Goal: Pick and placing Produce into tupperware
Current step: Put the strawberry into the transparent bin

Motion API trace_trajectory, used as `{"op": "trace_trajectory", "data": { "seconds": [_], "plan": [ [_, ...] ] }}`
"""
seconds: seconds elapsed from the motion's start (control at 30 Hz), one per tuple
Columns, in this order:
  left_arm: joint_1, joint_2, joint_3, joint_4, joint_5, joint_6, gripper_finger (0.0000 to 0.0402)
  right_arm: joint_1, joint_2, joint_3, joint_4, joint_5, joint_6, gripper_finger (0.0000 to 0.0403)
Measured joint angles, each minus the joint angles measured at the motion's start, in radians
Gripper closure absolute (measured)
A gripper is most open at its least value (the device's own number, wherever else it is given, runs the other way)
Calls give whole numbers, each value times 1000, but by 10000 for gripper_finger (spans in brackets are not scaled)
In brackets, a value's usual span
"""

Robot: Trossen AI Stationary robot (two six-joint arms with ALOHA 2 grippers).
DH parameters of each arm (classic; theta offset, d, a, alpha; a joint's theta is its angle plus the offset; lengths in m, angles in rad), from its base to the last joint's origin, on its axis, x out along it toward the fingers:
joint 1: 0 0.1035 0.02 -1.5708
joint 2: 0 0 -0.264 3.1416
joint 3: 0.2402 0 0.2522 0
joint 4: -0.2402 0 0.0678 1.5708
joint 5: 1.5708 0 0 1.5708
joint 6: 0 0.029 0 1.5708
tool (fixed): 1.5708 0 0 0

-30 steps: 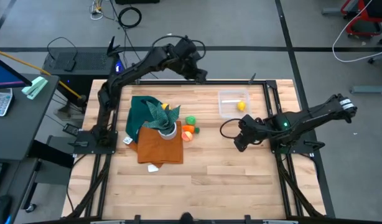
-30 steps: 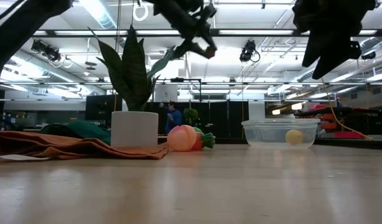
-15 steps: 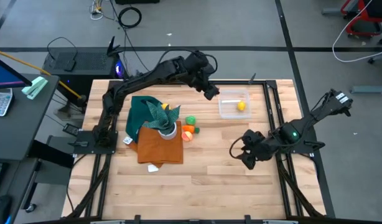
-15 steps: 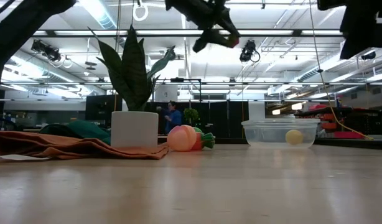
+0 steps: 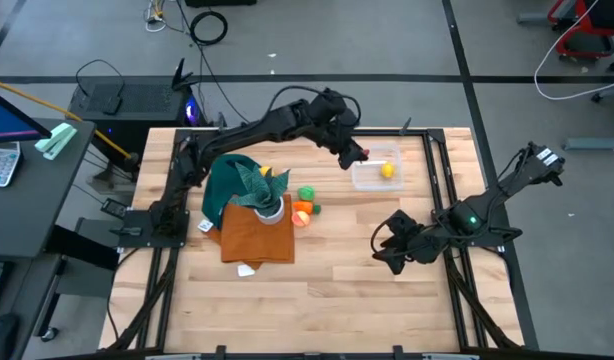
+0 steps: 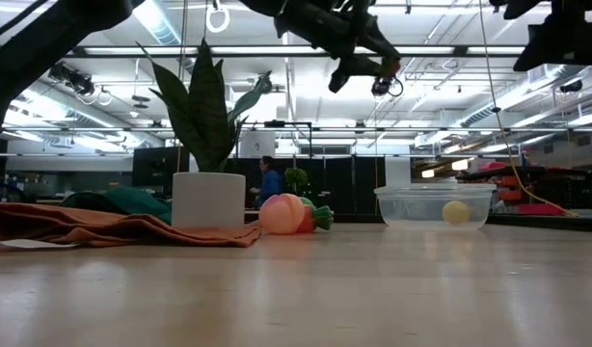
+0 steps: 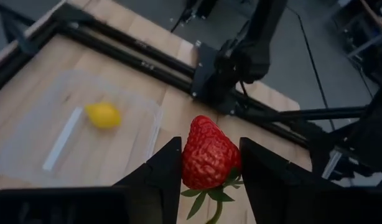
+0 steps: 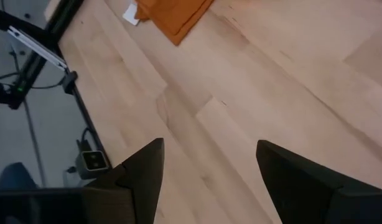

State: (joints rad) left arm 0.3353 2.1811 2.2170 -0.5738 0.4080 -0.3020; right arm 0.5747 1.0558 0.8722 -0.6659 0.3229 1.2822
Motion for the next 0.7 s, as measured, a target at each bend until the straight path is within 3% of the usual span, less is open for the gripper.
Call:
{"op": "trace_trajectory", "data": {
  "seconds": [0.27,0.47,0.7],
  "plan": [
    [-10,61,0,130,-20,27,245,4,16,0,63,3,12,184],
    [-13,118,0,267,-96,61,254,4,19,0,70,8,10,184],
    [-17,173,0,298,-177,156,246,5,18,0,73,9,-1,184]
  ]
}}
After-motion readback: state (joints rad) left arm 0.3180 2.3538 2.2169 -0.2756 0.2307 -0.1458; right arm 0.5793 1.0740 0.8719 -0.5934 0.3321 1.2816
